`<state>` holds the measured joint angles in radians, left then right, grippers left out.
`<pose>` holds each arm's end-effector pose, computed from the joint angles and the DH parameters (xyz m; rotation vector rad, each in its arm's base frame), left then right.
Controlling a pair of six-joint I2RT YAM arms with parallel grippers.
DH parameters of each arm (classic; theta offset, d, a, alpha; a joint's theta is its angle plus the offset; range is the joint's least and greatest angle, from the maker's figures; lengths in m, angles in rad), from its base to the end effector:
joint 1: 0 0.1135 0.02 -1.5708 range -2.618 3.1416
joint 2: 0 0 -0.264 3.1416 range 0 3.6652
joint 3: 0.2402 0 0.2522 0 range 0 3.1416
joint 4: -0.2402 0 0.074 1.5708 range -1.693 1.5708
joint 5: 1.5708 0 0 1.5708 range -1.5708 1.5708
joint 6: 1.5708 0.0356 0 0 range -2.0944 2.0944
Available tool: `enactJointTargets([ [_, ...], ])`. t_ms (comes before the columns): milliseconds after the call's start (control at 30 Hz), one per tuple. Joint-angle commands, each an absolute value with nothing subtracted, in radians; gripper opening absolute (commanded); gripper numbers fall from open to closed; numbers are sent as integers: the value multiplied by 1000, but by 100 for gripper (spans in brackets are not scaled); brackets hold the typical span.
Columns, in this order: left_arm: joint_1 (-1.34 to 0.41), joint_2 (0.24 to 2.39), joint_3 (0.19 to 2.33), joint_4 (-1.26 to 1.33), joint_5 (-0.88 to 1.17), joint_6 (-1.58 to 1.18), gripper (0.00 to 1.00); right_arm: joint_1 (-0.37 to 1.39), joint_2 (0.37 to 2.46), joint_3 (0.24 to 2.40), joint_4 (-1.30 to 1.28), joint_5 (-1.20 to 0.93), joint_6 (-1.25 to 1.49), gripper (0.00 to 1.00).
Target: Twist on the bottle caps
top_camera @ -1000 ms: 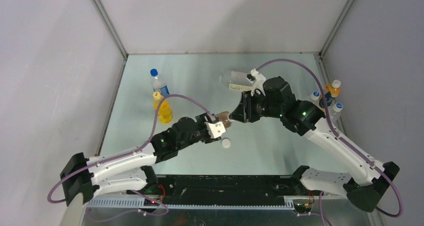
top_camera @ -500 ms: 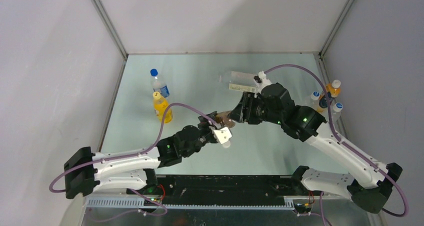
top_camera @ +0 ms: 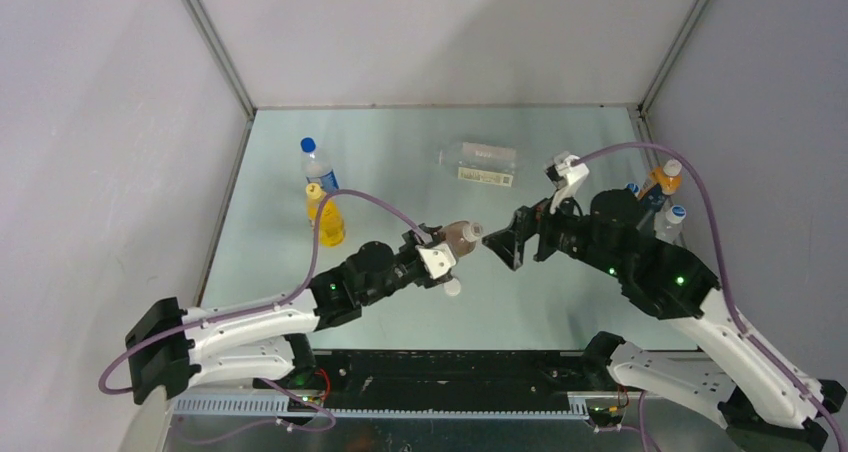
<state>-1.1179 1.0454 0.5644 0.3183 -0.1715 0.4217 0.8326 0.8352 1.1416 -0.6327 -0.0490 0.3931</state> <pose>0.1105 -0.2133 0.2641 1.1200 1.3380 -0.3635 0.1078 0.1211 0.4052 -0.4691 1.9393 0.8631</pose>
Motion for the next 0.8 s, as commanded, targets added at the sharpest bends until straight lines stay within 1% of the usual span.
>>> enactJointTargets([
  [0, -1023, 996, 615, 282, 69, 299, 0, 809, 765, 1148, -677, -15, 146, 99],
  [100, -983, 986, 658, 220, 198, 280, 0, 805, 725, 1146, -695, -66, 24, 99],
  [200, -961, 983, 705, 150, 293, 283, 0, 806, 714, 1146, -720, -159, -113, 99],
  [333, -956, 990, 753, 80, 438, 310, 0, 807, 709, 1146, -726, -225, -199, 99],
  [467, -954, 1021, 800, -2, 496, 339, 0, 808, 706, 1146, -724, -271, -281, 99],
  [533, -954, 1036, 826, -56, 508, 356, 0, 810, 702, 1146, -741, -347, -394, 99],
  [600, -954, 1050, 849, -114, 519, 371, 0, 809, 696, 1146, -757, -420, -520, 95],
  [633, -954, 1053, 857, -127, 526, 374, 0, 810, 694, 1146, -762, -463, -544, 94],
  [733, -954, 1067, 883, -171, 541, 385, 0, 811, 699, 1147, -763, -548, -609, 85],
  [767, -954, 1070, 887, -178, 550, 387, 0, 811, 702, 1149, -764, -562, -616, 83],
])
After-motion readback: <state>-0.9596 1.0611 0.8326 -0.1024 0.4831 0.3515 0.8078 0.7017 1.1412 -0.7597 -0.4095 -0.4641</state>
